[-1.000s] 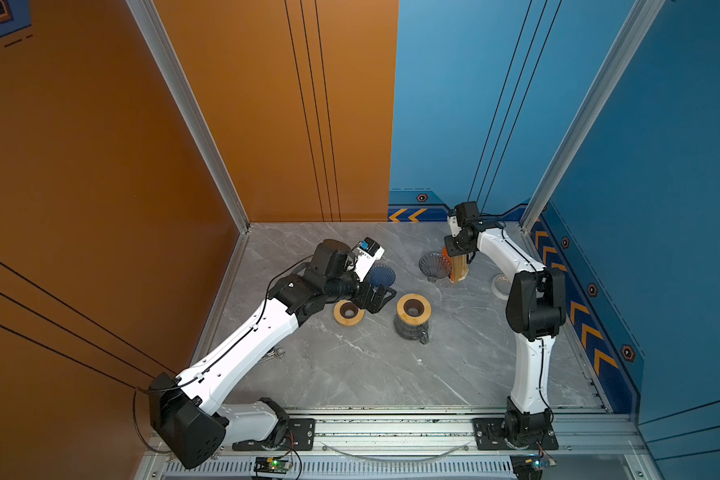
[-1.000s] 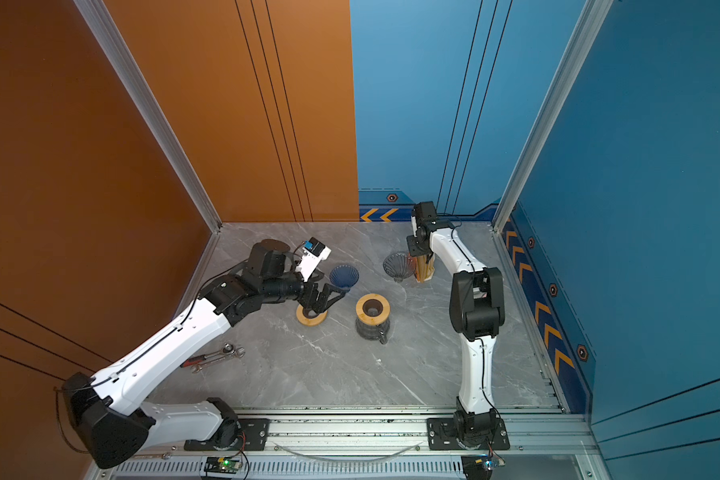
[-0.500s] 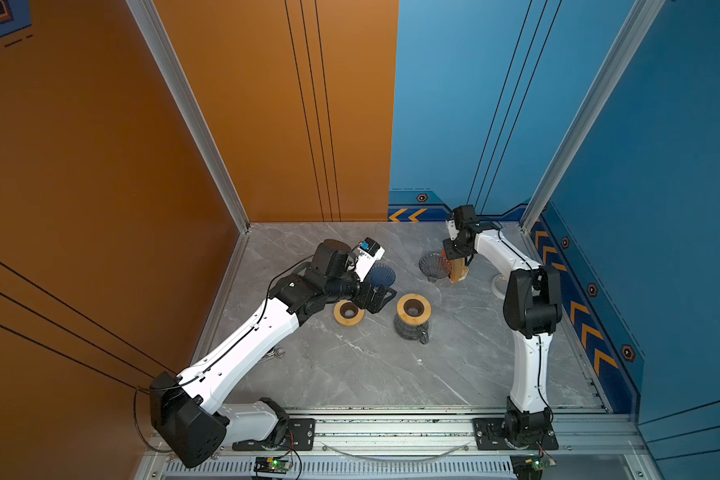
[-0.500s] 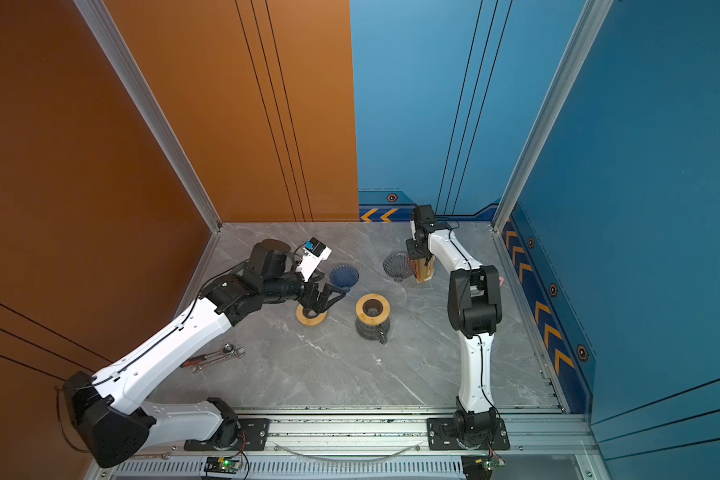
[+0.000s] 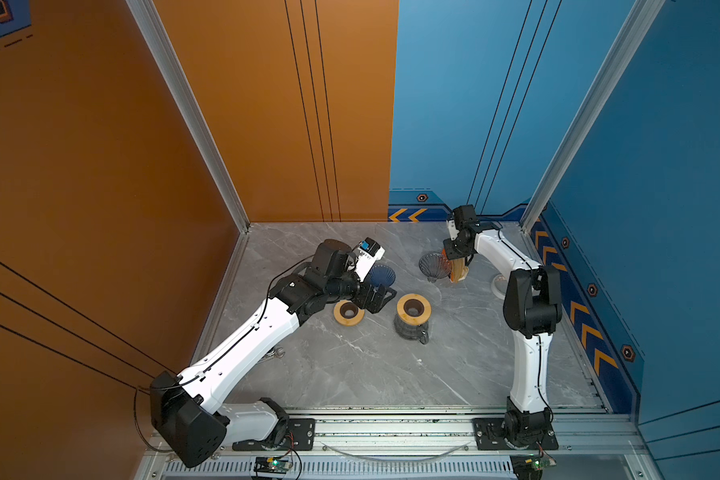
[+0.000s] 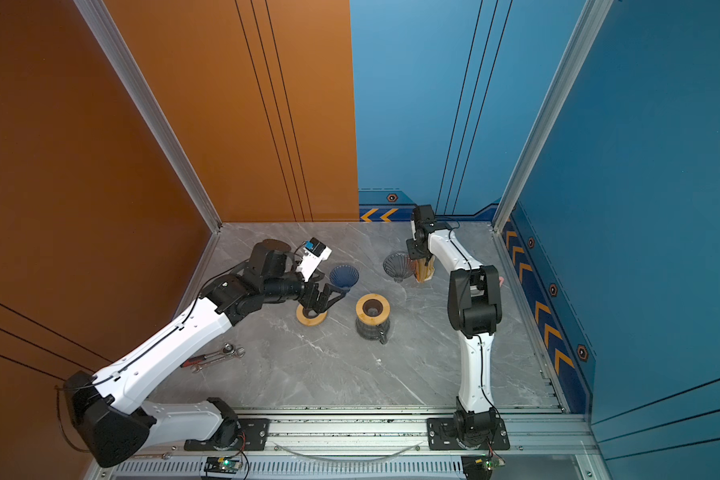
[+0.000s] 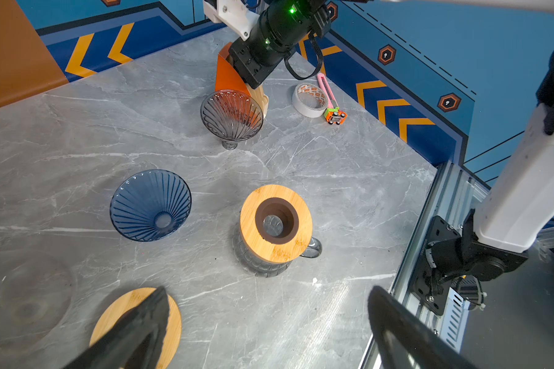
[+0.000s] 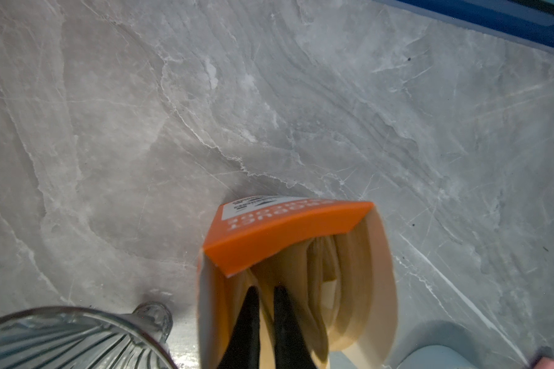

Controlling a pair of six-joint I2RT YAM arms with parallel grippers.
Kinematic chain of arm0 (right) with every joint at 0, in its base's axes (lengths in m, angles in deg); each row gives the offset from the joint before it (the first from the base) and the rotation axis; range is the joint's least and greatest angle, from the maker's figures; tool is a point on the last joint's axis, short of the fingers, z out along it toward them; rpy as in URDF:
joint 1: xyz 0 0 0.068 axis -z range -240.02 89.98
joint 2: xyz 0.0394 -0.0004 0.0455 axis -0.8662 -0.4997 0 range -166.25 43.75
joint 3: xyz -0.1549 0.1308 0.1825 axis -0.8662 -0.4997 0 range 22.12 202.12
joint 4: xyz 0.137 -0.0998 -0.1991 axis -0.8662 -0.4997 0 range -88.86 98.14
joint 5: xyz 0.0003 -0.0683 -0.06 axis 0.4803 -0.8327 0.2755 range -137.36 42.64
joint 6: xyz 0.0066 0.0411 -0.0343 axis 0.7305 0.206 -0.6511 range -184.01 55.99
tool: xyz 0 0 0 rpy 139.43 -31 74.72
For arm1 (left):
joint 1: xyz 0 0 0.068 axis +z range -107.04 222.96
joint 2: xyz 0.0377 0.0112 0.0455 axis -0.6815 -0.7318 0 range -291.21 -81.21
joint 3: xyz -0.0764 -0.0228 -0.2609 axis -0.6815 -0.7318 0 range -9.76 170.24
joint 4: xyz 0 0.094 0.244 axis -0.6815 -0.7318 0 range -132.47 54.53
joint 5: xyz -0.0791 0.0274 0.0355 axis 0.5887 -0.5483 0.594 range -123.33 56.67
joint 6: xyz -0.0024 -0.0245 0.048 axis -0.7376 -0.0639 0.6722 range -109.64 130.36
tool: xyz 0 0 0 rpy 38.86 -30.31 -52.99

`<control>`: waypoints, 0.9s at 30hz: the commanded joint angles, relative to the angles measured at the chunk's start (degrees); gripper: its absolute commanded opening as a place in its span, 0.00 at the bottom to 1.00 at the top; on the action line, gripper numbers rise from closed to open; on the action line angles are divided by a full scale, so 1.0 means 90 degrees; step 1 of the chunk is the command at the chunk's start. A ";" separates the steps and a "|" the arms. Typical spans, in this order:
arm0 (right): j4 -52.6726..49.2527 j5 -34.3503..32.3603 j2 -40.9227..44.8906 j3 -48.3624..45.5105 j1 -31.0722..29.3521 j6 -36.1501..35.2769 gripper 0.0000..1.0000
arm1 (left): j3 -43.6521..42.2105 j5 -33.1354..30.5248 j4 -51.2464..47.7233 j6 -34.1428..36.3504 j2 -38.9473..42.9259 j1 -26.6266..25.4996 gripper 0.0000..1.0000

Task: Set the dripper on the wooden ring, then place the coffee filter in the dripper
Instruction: 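Push the right gripper fingers down into the filter stack and close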

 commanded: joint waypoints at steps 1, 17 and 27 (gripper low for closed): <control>-0.0155 0.0163 -0.0021 0.0135 -0.0010 0.0008 0.10 | 0.0056 0.0073 -0.0113 0.0088 -0.0020 -0.0064 0.98; -0.0116 0.0407 -0.0142 0.0145 0.0075 0.0175 0.14 | 0.0061 0.0107 -0.0113 0.0079 -0.0049 -0.0068 0.98; -0.0096 0.0371 -0.0137 0.0140 0.0084 0.0190 0.08 | 0.0062 0.0114 -0.0123 0.0079 -0.0070 -0.0078 0.98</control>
